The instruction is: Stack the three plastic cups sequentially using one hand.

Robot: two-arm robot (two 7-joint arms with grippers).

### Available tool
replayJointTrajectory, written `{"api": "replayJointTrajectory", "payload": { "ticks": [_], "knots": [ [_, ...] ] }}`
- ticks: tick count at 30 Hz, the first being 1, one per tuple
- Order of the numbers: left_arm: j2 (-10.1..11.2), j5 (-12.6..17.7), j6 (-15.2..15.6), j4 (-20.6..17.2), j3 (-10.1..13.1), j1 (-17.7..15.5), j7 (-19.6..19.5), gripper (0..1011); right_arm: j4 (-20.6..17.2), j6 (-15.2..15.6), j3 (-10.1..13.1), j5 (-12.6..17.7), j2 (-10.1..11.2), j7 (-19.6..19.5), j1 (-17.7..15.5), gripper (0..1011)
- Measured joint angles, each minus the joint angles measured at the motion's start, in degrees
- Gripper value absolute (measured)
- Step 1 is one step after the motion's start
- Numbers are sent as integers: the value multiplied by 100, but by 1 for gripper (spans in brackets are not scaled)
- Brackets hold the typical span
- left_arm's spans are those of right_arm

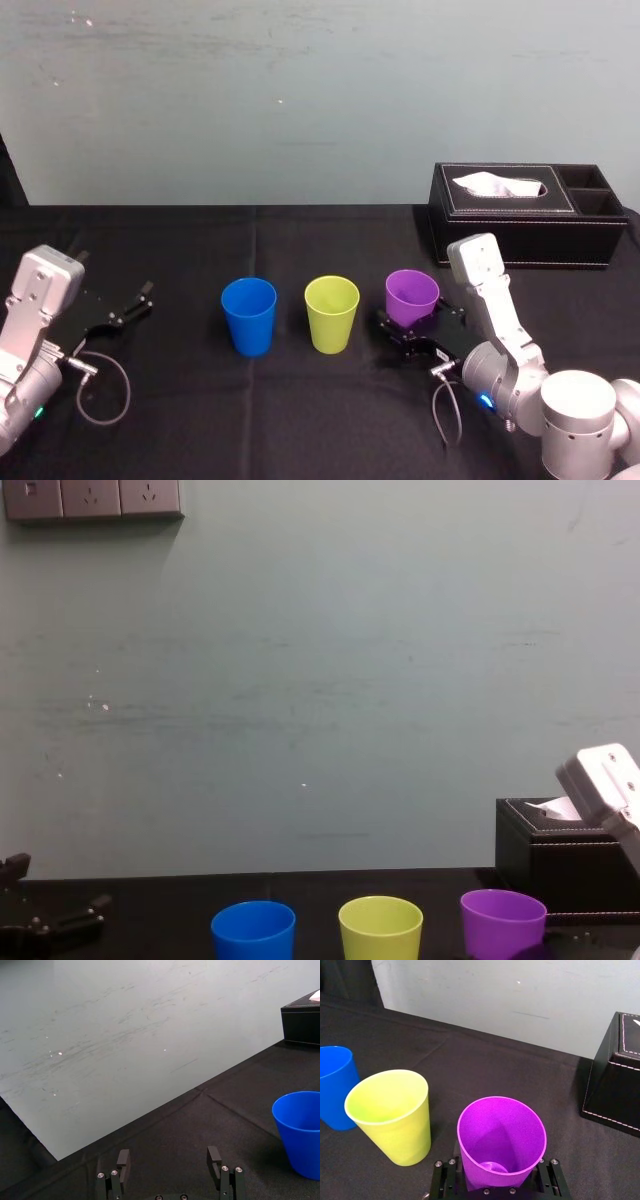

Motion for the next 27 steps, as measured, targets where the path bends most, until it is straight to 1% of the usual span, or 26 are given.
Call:
{"api": "replayJointTrajectory", "payload": {
  "ticks": [3, 8, 12, 17, 22, 27],
  "knots": [
    [0, 0, 0, 0, 0, 0, 0, 1000, -103, -13, -4, -66, 37, 3, -38, 716],
    [0, 0, 0, 0, 0, 0, 0, 1000, -395, -37, 18, -239, 131, 64, -108, 717],
    [0, 0, 0, 0, 0, 0, 0, 1000, -602, -4, 88, -283, 177, 122, -155, 717],
    [0, 0, 0, 0, 0, 0, 0, 1000, -860, 120, 199, -315, 216, 214, -172, 716],
    [0, 0, 0, 0, 0, 0, 0, 1000, -1034, 215, 277, -326, 213, 345, -78, 717],
    [0, 0, 0, 0, 0, 0, 0, 1000, -1099, 243, 275, -324, 178, 482, 59, 717]
  ]
}}
